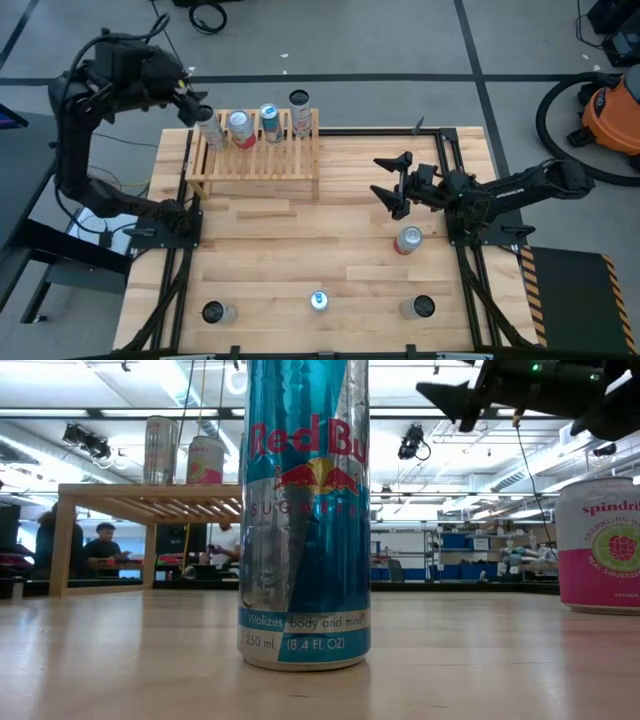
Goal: Place canned beverage on shelf
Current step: Adjust the white pink soda can on the shelf
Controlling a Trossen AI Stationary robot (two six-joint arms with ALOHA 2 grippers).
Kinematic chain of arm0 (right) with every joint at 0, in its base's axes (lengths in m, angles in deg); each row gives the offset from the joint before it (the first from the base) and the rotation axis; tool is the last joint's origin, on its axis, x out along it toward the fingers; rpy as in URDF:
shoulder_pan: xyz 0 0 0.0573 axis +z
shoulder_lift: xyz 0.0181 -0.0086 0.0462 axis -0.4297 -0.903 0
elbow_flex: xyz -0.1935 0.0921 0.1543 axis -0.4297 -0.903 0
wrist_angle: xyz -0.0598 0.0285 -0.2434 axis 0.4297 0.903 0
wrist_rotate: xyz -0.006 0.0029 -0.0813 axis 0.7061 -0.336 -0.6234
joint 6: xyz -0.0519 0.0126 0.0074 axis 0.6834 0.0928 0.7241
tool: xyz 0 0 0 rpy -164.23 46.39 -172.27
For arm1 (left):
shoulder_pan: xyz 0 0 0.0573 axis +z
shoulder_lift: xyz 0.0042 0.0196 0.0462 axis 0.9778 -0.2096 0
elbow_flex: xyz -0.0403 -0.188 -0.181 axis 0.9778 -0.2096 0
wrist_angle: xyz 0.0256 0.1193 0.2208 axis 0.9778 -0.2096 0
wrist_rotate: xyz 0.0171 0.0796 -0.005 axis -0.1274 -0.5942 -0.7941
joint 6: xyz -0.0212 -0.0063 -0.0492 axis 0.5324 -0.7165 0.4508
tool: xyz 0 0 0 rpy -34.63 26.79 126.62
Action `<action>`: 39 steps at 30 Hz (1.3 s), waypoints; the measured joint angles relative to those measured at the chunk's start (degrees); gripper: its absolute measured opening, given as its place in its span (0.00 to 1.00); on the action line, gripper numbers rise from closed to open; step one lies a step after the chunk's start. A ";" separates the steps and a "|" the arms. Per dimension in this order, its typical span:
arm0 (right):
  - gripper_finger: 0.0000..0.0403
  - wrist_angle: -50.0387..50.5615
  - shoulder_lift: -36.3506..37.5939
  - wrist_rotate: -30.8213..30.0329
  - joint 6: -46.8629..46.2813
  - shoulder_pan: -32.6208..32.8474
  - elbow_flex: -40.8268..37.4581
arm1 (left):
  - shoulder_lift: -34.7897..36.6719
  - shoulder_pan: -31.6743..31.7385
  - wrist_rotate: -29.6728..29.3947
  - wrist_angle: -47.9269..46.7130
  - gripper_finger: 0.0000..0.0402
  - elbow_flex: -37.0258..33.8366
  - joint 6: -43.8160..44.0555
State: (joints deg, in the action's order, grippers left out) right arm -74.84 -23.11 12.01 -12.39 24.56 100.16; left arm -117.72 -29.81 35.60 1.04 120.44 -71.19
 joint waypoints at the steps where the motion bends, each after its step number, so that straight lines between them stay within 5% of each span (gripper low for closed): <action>1: 0.99 -0.25 0.00 2.03 0.12 -0.09 0.00 | 0.44 -0.48 0.00 -0.40 0.77 0.00 0.12; 11: 0.99 -0.52 -0.51 7.08 5.98 -1.52 4.95 | 3.93 -3.46 2.96 -2.42 0.77 -0.01 4.67; 17: 0.99 -0.44 -1.77 18.79 13.63 -3.85 10.39 | 4.81 -6.50 5.89 -3.29 0.77 -0.02 5.12; 23: 0.99 6.99 -7.23 12.37 21.35 -8.10 17.48 | 4.84 -7.80 5.85 -4.43 0.77 -0.02 5.77; 33: 0.99 12.39 -22.77 17.72 15.12 -21.39 29.25 | 4.74 -8.89 5.81 -4.54 0.77 -0.02 5.74; 39: 0.99 13.62 -30.40 26.90 8.93 -28.65 35.46 | 4.74 -8.89 5.78 -4.53 0.77 -0.04 5.75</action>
State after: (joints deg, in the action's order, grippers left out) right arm -61.22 -53.51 38.91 -3.47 -4.09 135.63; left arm -112.98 -38.70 41.38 -3.49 120.40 -65.44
